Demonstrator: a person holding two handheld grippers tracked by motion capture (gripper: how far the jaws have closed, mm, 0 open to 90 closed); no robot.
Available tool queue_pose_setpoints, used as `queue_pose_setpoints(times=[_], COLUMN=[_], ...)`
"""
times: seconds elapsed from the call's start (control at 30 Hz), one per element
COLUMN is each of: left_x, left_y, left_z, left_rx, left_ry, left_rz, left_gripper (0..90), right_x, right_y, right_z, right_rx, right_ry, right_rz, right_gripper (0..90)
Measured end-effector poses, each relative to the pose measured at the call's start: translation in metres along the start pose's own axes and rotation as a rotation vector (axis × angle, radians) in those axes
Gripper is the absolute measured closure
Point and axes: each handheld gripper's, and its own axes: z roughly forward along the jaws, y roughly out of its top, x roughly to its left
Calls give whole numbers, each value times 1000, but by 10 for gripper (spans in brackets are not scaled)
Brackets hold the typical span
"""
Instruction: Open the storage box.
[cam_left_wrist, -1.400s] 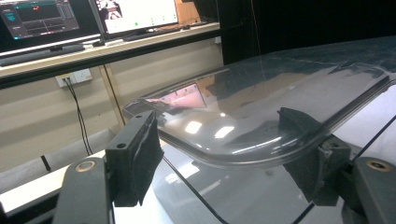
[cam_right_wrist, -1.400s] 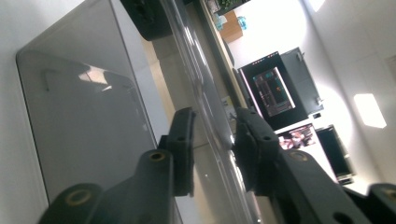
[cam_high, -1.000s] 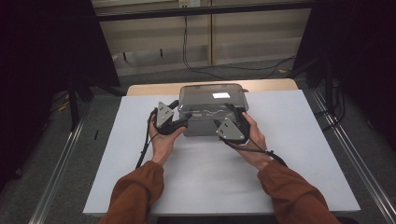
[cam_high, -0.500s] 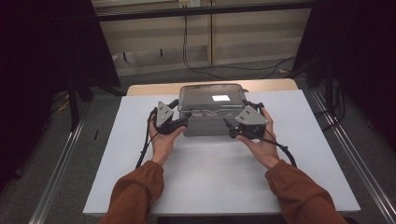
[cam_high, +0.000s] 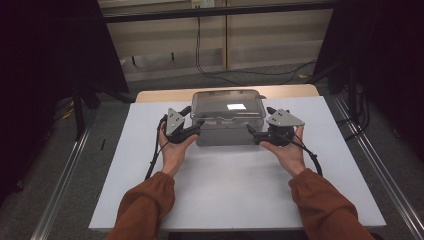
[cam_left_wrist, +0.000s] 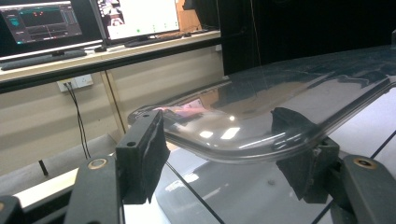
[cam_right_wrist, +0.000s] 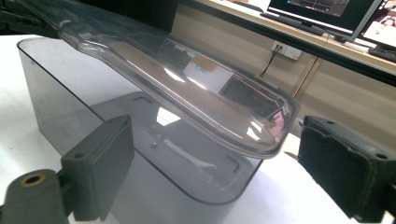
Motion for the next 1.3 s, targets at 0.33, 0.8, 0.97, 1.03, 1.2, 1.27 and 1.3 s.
queue_pose_setpoints(times=[0.33,0.8,0.97,1.03,1.2,1.27,1.3], left_x=[4,8,11,12,15,17,17], left_y=[-1,10,12,14,20,21,21], left_z=[1,8,9,10,12,13,13], left_rx=[-5,-28,-35,-41,-41,-41,-46], left_ry=[10,21,19,18,18,16,13], left_rz=[-2,-1,3,5,13,1,-18], left_gripper=[420,429,447,451,451,451,452], right_x=[-7,-20,-23,-24,-25,-27,-27], right_y=[2,7,11,13,19,21,22], right_z=[4,9,11,13,15,15,16], right_rx=[-19,-78,-94,-101,-125,-129,-131], right_ry=[-8,-13,-12,-13,-13,-13,-13], right_rz=[-13,12,26,22,29,38,40], right_gripper=[286,403,410,410,423,426,435])
